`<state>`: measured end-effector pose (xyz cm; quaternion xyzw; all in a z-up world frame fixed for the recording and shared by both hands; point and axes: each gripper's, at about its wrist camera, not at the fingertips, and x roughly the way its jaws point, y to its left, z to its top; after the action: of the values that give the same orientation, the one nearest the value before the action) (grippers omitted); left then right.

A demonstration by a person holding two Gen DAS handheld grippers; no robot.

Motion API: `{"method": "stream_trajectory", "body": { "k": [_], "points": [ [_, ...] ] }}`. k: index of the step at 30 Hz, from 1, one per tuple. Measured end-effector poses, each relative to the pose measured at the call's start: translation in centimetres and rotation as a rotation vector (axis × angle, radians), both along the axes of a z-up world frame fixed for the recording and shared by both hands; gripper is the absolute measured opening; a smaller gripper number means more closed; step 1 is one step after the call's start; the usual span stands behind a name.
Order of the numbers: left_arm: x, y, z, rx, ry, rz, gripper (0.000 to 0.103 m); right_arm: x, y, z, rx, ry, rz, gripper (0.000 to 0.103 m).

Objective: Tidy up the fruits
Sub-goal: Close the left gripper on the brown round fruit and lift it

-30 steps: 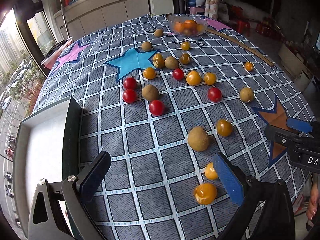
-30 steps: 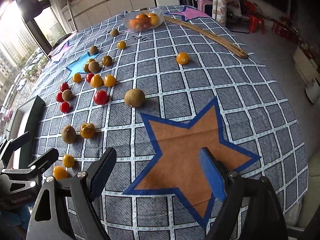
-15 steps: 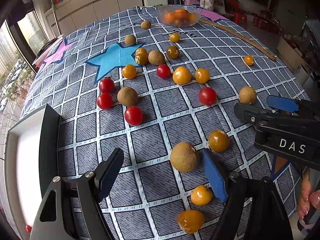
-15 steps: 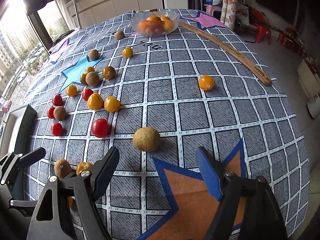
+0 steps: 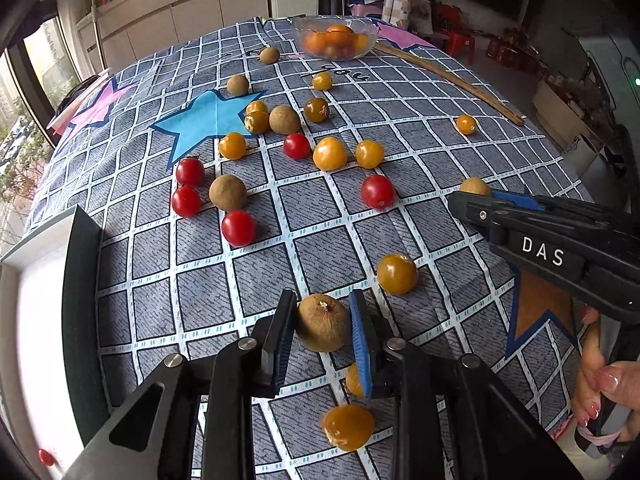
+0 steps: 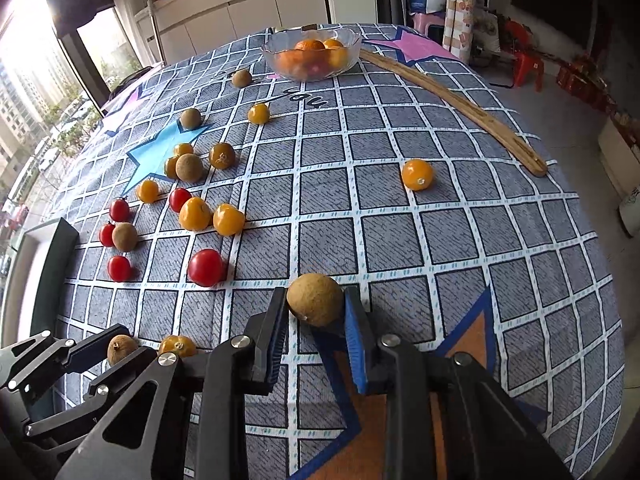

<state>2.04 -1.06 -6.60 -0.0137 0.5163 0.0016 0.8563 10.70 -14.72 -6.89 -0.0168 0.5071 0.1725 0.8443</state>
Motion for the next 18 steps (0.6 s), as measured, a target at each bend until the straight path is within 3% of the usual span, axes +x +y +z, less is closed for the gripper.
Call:
{"method": "stream_trajectory", "body": {
  "k": [18],
  "points": [
    [-6.7, 3.5, 3.7, -0.004, -0.081, 0.046, 0.028, -5.8, 0.7, 2.3, 0.046, 0.02, 0.057, 0.03]
  ]
}}
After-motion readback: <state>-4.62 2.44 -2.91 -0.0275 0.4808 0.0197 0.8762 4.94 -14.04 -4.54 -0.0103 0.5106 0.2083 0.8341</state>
